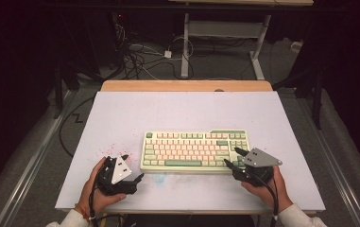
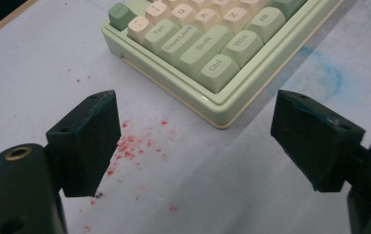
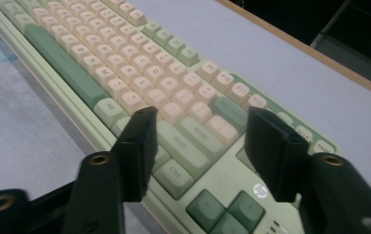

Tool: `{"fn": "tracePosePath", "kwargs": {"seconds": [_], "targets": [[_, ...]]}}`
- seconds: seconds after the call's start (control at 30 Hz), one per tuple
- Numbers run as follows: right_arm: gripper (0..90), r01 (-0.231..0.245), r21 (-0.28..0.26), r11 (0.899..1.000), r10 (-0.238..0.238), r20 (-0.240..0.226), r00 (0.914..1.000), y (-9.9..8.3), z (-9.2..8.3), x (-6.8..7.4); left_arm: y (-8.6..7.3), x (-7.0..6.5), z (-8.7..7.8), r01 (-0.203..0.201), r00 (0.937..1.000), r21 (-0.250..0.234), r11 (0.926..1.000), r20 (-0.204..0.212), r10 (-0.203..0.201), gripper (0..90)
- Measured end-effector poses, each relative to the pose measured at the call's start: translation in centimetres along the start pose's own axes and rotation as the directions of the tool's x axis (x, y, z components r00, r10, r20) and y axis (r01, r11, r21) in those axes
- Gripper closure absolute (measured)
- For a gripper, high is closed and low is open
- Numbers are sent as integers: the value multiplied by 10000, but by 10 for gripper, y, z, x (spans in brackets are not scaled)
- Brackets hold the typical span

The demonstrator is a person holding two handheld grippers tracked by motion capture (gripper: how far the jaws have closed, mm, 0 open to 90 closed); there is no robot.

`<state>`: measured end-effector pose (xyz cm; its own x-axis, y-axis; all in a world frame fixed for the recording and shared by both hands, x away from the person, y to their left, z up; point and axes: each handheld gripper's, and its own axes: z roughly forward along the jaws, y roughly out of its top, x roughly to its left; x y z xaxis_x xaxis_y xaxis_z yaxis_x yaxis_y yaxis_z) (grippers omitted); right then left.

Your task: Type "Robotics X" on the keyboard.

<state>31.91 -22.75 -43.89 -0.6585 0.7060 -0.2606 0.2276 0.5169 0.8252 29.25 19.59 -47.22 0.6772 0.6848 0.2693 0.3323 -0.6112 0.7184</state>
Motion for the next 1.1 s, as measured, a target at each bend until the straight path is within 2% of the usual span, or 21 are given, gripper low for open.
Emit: {"fn": "tracePosePath", "kwargs": {"seconds": [0.13, 0.23, 0.27, 0.4, 0.7, 1.1], "targets": [[666, -36, 219, 9998, 53, -771, 9970, 12, 12, 3, -2, 0, -1, 62, 10000, 64, 10000, -8, -62, 172], [796, 47, 472, 9989, -1, -965, 9953, 22, 22, 6, -2, -1, -2, 58, 10000, 73, 10000, -22, -58, 172], [824, 64, 508, 9987, -5, -1154, 9933, 26, 26, 7, -2, -1, -2, 57, 10000, 82, 10000, -22, -57, 172], [893, 248, 754, 9968, -142, -1381, 9903, 40, 45, 13, -4, -2, -2, 9, 10000, 117, 9999, 14, -9, 172], [900, 568, 1288, 9900, -333, -1771, 9836, 58, 87, 26, -6, 0, -2, 47, 9999, 152, 9999, 90, -48, 172], [900, 547, 1872, 9808, -231, -1670, 9857, 62, 111, 23, -7, -1, 1, -38, 9997, 362, 9993, 257, 29, 172]]}}
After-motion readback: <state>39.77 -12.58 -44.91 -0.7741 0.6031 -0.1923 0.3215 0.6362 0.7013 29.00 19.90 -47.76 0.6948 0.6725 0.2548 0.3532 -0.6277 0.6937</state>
